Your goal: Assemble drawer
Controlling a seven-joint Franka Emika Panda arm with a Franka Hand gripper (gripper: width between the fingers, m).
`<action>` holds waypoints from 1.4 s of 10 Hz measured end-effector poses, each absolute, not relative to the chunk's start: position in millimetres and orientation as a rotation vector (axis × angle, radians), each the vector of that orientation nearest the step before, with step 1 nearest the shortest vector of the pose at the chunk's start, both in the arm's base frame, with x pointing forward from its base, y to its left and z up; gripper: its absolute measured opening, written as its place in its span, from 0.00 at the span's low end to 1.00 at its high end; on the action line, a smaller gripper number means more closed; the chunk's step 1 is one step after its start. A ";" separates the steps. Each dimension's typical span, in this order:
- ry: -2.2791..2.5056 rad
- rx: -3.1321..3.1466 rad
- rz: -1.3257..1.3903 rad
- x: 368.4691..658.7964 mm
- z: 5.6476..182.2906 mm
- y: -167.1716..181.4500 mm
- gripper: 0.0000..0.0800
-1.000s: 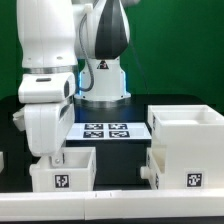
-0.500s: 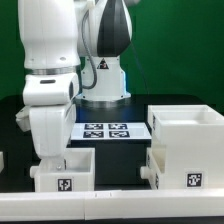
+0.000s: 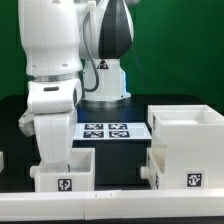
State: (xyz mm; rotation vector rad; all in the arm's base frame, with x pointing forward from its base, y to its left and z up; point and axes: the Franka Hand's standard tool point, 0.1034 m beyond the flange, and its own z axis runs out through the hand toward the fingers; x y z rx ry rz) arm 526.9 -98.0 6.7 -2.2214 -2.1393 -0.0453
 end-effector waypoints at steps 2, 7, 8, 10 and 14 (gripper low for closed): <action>-2.139 -2.221 -0.045 526.9 6.7 -98.1 0.81; -2.139 -2.222 -0.045 526.9 6.7 -98.1 0.20; -2.138 -2.223 -0.046 527.0 6.8 -98.0 0.07; -2.154 -2.228 -0.061 531.7 17.7 -92.4 0.05; -2.174 -2.301 -0.103 542.2 70.7 -59.1 0.05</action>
Offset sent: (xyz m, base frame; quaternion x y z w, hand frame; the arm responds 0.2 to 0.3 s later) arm 0.0000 0.0000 0.0000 0.0000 0.0000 0.0000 1.0000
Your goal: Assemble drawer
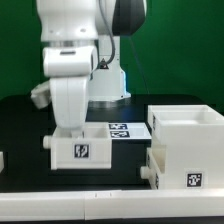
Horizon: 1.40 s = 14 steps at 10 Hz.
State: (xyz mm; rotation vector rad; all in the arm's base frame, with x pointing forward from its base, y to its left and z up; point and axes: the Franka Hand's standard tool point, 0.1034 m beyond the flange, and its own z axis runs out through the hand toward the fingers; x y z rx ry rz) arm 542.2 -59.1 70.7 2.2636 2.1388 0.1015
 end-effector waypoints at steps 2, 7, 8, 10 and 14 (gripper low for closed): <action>2.167 2.237 0.101 543.4 72.8 -25.1 0.05; 2.190 2.226 0.091 546.4 71.0 -9.1 0.05; 2.189 2.227 0.090 546.1 70.7 -9.5 0.05; 2.177 2.241 0.091 547.1 69.7 -7.4 0.05; 2.182 2.256 0.084 546.7 59.1 -6.4 0.05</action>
Offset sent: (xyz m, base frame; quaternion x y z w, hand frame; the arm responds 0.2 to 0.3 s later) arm 0.0460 0.0483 0.0174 0.0059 -0.0294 -0.0479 0.9984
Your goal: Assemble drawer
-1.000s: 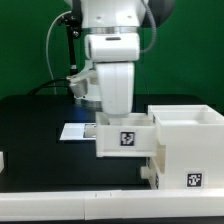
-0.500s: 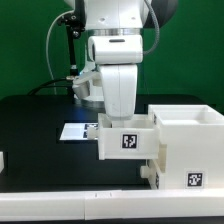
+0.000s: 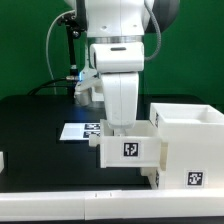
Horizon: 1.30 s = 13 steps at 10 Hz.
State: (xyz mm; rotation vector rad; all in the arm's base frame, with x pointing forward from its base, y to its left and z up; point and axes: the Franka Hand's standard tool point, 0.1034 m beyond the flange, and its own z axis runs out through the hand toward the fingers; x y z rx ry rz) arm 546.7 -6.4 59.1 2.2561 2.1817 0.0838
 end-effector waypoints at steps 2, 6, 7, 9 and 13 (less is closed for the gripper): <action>2.163 2.280 0.082 546.4 57.0 -5.2 0.05; 2.112 2.328 0.082 551.1 58.4 0.0 0.05; 2.102 2.337 0.087 553.1 58.9 2.8 0.05; 2.087 2.352 0.092 555.6 58.3 9.6 0.05; 2.071 2.369 0.092 554.1 57.1 13.2 0.05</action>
Offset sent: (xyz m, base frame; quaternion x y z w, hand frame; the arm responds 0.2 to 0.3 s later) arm 0.0126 0.0140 0.0042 -0.0129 -0.0106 0.0068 0.9998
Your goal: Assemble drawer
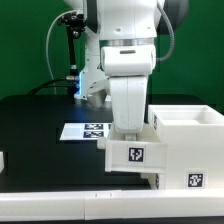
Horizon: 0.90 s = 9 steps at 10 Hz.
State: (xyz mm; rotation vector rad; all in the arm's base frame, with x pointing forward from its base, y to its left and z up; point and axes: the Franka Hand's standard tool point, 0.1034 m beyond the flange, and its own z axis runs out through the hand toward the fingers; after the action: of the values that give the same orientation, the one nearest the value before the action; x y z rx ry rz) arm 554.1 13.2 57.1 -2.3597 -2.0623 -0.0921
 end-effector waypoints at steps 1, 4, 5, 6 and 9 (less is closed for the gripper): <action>-2.074 -2.348 -0.088 551.9 56.5 10.9 0.05; -2.137 -2.288 -0.081 547.0 53.5 2.4 0.05; -2.144 -2.282 -0.081 547.0 53.5 2.6 0.05; -2.139 -2.286 -0.081 547.2 53.6 4.2 0.05; -2.116 -2.309 -0.085 547.1 53.0 6.3 0.05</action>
Offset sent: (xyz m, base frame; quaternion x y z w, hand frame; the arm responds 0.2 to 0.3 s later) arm -0.0188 -0.0031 -0.0040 0.0067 0.0133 -0.0675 0.9976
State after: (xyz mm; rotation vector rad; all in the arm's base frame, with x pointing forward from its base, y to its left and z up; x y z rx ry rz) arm 547.1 6.3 53.0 -2.3086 -2.1158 -0.0853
